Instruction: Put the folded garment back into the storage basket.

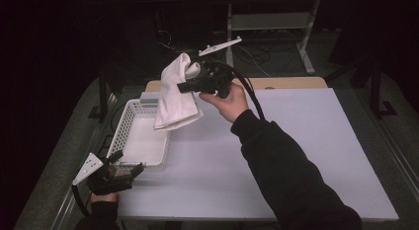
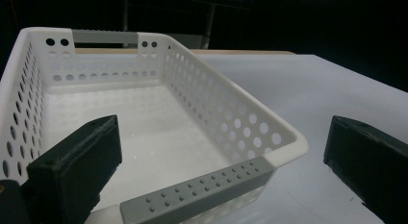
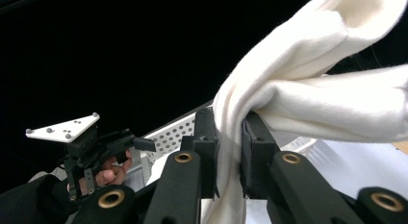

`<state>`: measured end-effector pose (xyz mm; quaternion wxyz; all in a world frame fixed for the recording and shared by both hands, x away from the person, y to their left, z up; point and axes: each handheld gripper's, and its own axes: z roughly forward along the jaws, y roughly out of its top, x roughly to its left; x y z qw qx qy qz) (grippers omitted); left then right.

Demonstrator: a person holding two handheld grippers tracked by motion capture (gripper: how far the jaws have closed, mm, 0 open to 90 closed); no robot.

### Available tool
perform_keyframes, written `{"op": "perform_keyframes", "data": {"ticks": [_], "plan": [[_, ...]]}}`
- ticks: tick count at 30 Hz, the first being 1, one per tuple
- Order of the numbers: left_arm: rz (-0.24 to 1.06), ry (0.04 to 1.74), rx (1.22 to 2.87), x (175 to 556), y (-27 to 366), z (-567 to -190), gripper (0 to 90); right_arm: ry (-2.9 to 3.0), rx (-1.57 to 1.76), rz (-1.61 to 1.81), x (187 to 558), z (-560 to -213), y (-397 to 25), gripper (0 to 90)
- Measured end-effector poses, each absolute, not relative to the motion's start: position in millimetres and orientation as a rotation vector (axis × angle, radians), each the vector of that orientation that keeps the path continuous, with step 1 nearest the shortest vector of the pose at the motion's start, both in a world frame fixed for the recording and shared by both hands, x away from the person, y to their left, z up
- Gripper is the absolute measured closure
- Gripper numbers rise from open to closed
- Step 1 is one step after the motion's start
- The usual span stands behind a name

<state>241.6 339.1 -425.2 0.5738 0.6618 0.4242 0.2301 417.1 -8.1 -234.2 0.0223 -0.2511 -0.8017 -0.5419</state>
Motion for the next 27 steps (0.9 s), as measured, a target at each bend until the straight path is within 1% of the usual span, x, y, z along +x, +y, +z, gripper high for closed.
{"op": "perform_keyframes", "data": {"ticks": [9,27], "plan": [[0.538,0.992,1.552,241.9,339.0,-425.2,0.0,-2.488,-0.746,-1.658,419.0,-237.8,10.8,77.9],[0.536,0.993,1.549,241.7,339.2,-425.0,0.0,-2.429,-0.738,-1.648,427.2,-262.0,43.8,77.9]]}}
